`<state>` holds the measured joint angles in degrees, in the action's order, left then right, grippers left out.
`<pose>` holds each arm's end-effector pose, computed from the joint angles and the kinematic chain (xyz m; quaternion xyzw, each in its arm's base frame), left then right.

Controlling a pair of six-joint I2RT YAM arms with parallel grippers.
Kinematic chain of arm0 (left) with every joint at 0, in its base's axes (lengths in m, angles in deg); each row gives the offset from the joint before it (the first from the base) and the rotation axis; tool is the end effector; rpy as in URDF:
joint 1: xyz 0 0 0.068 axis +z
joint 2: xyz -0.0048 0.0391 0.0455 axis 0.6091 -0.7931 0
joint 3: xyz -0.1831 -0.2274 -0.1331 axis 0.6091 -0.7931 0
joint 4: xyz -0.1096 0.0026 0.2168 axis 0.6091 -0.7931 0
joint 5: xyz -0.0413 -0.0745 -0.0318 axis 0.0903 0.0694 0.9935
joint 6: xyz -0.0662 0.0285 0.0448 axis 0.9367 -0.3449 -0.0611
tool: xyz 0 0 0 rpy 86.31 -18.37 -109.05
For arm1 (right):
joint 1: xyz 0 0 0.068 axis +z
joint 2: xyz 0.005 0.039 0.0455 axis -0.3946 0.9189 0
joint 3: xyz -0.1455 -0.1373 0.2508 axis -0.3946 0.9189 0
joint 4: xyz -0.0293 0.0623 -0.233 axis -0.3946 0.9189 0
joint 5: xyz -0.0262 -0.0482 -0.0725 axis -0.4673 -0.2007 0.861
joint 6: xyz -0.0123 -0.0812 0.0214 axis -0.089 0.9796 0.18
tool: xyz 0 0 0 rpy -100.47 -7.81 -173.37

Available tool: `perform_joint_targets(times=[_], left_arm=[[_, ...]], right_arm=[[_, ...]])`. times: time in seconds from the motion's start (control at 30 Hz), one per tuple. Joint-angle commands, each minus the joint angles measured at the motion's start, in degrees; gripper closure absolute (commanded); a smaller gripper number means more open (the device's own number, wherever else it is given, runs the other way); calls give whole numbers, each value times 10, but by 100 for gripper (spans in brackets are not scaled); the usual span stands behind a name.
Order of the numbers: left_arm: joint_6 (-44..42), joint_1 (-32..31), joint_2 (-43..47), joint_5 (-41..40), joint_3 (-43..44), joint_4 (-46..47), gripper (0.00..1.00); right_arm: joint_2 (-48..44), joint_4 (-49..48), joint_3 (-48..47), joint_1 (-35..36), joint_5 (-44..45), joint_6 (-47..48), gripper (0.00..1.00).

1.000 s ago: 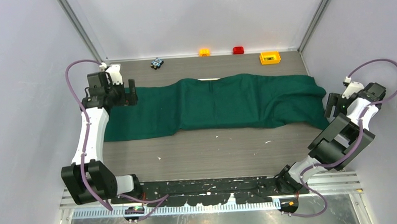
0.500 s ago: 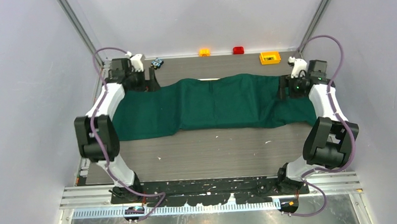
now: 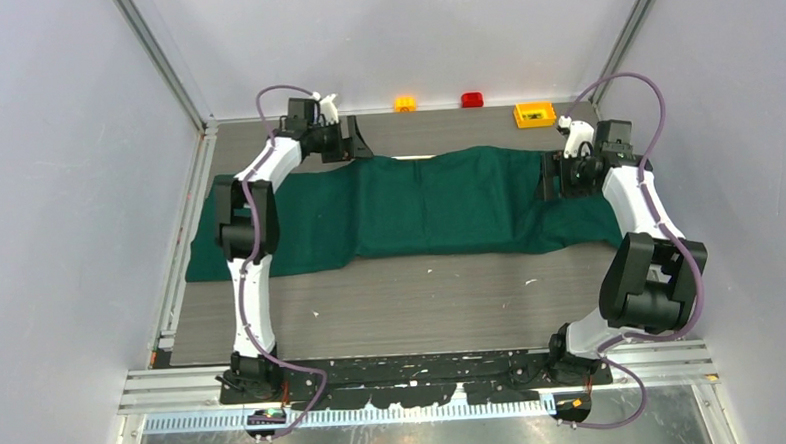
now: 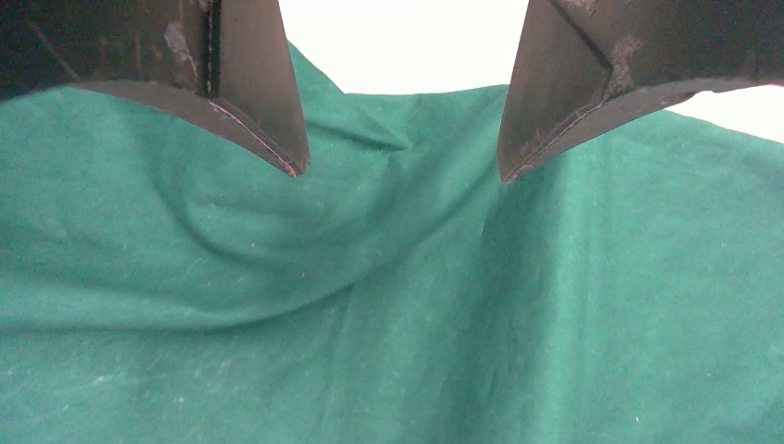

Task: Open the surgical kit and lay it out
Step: Open the surgical kit at the center of the board.

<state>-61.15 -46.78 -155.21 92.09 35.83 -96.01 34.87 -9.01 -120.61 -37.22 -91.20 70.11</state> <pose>0.5393 -0.1307 0.2308 0.0696 0.8778 -0.3494 0.3204 0.3213 -0.0513 0.2902 -0.0821 0.9337 0.0952 0.3354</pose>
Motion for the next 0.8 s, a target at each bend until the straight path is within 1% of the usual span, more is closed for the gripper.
perform_joint_targets(times=[0.0, 0.2, 0.47, 0.77], left_arm=[[25, -14, 1, 23, 22, 9, 20], [16, -16, 18, 27, -8, 15, 43], [2, -16, 30, 39, 0, -9, 70], [-18, -16, 52, 45, 22, -35, 81]], right_arm=[[-40, 5, 14, 1, 9, 1, 21], [-39, 8, 18, 2, 5, 1, 21], [-38, 10, 16, 3, 2, -1, 22], [-36, 15, 12, 2, 1, 1, 22]])
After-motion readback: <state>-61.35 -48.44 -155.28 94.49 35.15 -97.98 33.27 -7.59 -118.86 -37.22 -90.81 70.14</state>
